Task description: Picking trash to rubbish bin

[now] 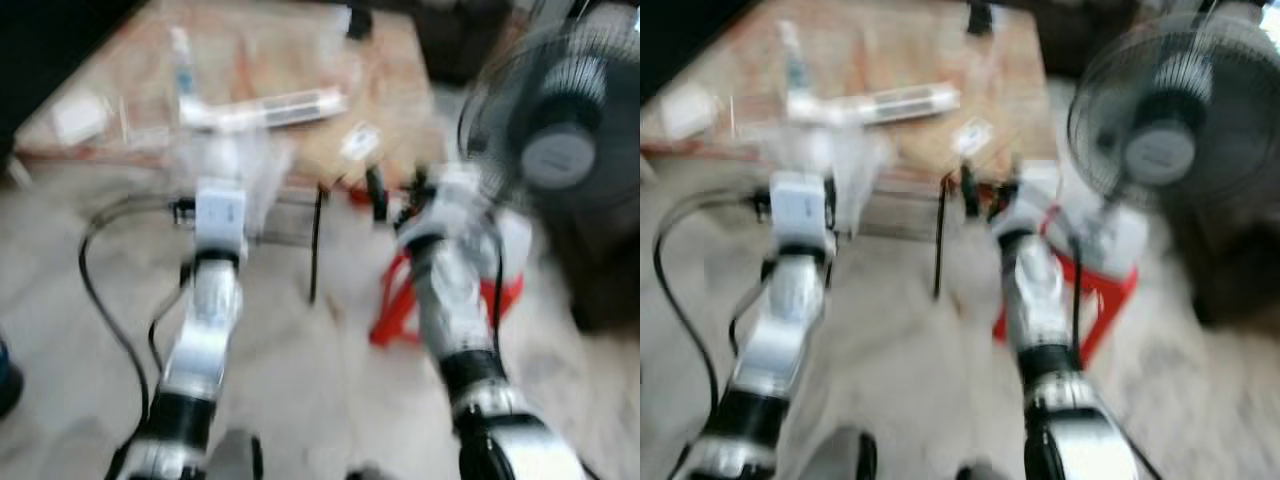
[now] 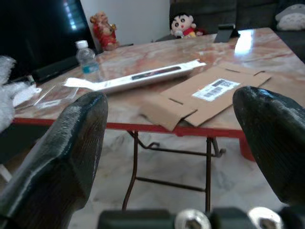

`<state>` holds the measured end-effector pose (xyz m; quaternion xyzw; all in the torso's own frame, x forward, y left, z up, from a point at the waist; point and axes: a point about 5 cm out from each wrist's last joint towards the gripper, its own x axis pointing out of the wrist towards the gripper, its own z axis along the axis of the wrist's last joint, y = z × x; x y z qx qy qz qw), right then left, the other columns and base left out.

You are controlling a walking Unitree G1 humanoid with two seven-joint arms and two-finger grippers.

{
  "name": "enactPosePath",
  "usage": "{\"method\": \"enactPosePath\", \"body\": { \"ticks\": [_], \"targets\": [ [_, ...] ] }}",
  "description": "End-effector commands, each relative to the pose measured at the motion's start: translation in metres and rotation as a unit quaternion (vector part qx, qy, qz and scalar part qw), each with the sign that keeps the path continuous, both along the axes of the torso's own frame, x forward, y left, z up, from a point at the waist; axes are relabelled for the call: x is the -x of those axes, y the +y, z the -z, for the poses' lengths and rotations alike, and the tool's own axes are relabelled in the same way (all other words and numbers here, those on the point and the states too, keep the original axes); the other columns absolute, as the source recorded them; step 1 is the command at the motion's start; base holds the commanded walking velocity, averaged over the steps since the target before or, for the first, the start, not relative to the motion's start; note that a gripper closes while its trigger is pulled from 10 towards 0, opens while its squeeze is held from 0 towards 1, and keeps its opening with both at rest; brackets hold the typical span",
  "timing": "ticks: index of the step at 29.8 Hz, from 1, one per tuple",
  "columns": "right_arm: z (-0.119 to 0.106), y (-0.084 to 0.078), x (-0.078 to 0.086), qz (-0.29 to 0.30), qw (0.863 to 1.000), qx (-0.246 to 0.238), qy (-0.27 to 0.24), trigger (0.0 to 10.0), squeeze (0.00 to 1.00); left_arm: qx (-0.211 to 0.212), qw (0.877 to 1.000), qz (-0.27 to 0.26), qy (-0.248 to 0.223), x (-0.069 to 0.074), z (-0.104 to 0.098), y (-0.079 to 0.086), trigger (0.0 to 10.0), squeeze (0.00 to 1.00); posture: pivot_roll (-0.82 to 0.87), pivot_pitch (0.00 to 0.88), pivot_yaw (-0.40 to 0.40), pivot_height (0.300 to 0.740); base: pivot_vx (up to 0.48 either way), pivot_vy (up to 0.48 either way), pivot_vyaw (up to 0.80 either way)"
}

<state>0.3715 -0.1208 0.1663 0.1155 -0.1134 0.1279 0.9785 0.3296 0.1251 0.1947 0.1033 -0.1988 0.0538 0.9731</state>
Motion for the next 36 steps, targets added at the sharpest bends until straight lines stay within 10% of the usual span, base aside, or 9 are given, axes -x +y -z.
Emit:
{"method": "enactPosePath", "body": {
  "ticks": [1,13,22,31,36],
  "targets": [
    [-0.004,-0.009,-0.002,0.013,1.000,0.000,-0.003,10.0,0.00,0.001,1.000,-0.001,0.014,-0.003,0.005,0.000,10.0,0.00,0.05,0.151,-0.131,0.740,0.000,0.000,0.00],
    [0.053,-0.064,0.008,0.072,0.989,0.001,0.126,10.0,0.00,0.078,0.982,0.016,0.171,0.003,0.089,0.011,10.0,0.00,0.04,0.155,-0.135,0.740,0.000,0.000,0.00],
    [0.151,-0.123,0.075,0.163,0.922,0.028,0.350,10.0,0.00,0.092,0.923,-0.018,0.372,0.043,0.189,0.035,10.0,0.00,0.04,0.155,-0.144,0.740,0.000,0.000,0.00],
    [0.223,-0.132,0.164,0.190,0.831,0.048,0.520,10.0,0.00,0.089,0.831,-0.061,0.546,0.118,0.260,0.052,10.0,0.00,0.05,0.157,-0.141,0.740,0.000,0.000,0.00],
    [0.234,-0.132,0.184,0.210,0.812,0.031,0.543,10.0,0.00,0.097,0.802,-0.086,0.583,0.147,0.277,0.058,10.0,0.00,0.04,0.155,-0.133,0.740,0.000,0.000,0.74]
  ]
}}
